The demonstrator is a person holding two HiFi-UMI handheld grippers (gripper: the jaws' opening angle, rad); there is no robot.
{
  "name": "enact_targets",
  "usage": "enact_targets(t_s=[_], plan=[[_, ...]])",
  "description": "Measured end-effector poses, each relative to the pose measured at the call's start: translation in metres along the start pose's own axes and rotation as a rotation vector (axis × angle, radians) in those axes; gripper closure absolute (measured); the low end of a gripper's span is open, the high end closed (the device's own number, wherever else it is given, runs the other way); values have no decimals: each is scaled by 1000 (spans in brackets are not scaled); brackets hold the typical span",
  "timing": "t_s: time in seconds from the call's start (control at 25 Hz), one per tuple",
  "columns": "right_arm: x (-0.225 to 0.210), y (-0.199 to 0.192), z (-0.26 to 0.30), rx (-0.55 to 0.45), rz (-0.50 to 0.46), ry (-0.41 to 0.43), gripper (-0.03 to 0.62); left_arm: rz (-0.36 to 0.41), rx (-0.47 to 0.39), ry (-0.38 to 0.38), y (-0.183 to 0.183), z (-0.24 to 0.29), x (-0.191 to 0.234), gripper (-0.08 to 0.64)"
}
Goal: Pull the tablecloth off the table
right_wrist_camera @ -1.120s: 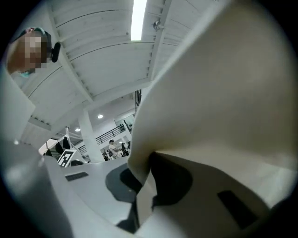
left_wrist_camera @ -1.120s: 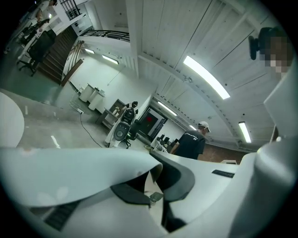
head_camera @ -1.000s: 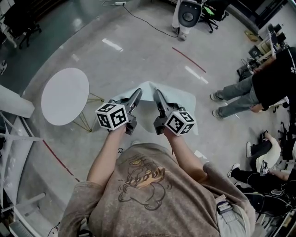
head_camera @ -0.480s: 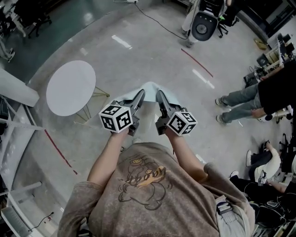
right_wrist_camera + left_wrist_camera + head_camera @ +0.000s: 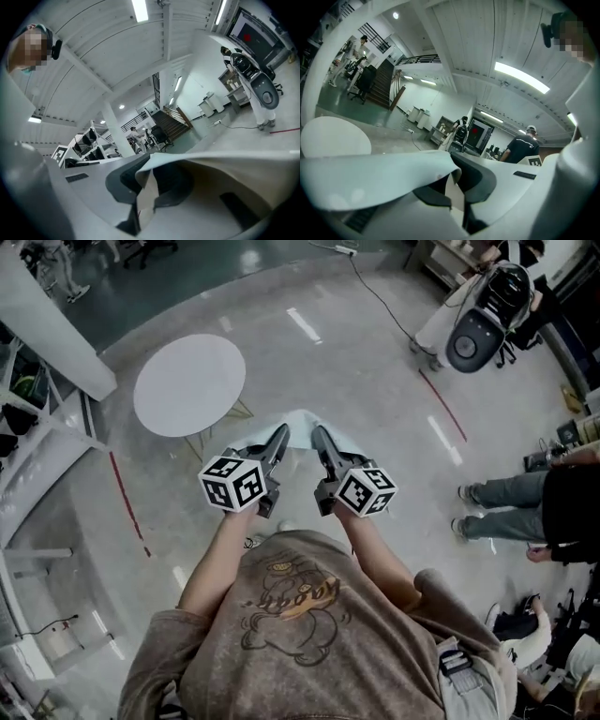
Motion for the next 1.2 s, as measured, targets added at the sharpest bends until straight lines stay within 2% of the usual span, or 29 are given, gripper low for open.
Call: enact_targets(t_s=[0.4,0.6,0.8,1.0,1.2], plan=[[33,-30,33,134,-8,213,566,-26,-115,214,-12,-68,19,538],[56,-49,91,219,13,317,565,-60,-171,329,3,-102,59,538],[86,-71,110,295,25,408,563,-77,-222,429,-3,-146,70,538],[103,-88,135,361,36,451,563,-75,-242,500,-3,-169,88,538],[113,-107,140,413,16,468,563,-116,-259,534,-18,-185,98,538]])
Point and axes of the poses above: the fingertips, and each gripper's own axes: z forward along the fingers, x to its left, y out of its top, the point moved 8 cm from there along -z, backward along the fingers, and after that the axes turned 9 degrees about y, right-handed, at the moved point
